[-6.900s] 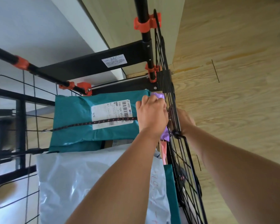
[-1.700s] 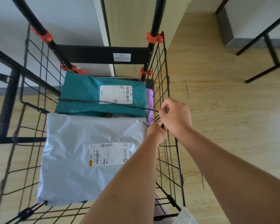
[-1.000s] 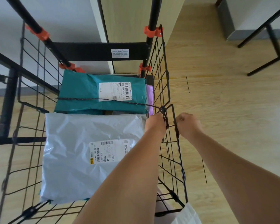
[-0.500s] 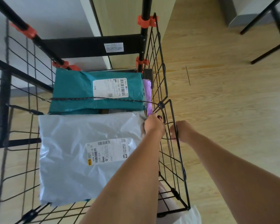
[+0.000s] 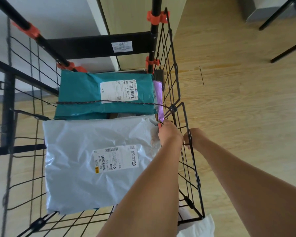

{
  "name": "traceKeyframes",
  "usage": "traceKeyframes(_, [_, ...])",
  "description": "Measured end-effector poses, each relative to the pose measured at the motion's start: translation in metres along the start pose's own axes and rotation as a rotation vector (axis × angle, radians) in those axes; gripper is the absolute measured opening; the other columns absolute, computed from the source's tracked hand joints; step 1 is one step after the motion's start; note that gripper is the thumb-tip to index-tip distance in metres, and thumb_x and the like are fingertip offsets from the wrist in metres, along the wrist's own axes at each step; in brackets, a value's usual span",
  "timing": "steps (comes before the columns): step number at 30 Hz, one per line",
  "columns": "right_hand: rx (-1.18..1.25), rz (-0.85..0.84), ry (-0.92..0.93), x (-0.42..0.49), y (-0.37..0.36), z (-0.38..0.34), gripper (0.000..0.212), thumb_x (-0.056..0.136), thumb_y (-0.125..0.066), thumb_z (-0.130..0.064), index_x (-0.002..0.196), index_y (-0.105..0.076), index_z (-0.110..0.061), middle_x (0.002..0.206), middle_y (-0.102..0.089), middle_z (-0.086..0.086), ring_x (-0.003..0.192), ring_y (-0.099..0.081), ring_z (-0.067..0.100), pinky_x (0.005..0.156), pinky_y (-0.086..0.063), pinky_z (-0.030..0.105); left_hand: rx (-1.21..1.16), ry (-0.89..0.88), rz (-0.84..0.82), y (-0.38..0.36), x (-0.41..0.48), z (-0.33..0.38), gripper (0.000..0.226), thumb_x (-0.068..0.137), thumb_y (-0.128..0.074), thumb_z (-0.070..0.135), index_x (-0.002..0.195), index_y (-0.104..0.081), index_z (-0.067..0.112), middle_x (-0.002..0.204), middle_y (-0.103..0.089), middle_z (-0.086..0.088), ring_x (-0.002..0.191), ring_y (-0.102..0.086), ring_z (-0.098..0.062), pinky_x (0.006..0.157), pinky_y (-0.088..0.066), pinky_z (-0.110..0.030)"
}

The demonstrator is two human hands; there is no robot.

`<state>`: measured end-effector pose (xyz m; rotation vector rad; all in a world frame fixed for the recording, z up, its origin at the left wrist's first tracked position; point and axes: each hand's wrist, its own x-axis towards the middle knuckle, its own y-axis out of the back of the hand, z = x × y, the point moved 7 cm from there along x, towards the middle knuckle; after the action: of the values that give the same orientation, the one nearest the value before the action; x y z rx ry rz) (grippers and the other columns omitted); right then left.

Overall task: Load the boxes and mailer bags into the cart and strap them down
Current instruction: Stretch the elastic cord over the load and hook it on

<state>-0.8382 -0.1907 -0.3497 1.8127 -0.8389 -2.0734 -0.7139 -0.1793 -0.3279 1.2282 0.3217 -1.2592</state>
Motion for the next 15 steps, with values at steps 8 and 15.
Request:
traceKeyframes(8, [0.220, 0.229, -0.026, -0.025, 0.039, 0.002, 0.012, 0.094, -0.055, -0.009, 0.086, -0.064, -0.010, 0.071, -0.060, 0.003, 0.062, -0.057, 0.014, 0.049, -0.040, 0.024, 0.106, -0.065, 0.032, 0.046, -0.010, 0.009, 0.027, 0.096, -0.054, 0.016, 0.122, -0.057, 0.007, 0.106, -0.064, -0.008, 0.088, -0.059, -0.020, 0.069, -0.049, -0.029])
traceKeyframes(15, [0.298, 0.815, 0.353, -0.097, 0.115, -0.047, 0.007, 0.097, -0.043, -0.013, 0.092, -0.048, -0.017, 0.069, -0.044, -0.007, 0.053, -0.039, 0.005, 0.045, -0.029, 0.020, 0.137, -0.056, 0.031, 0.098, -0.005, -0.014, 0.023, 0.096, -0.055, 0.023, 0.113, -0.058, 0.008, 0.102, -0.063, -0.007, 0.090, -0.059, -0.023, 0.073, -0.047, -0.032])
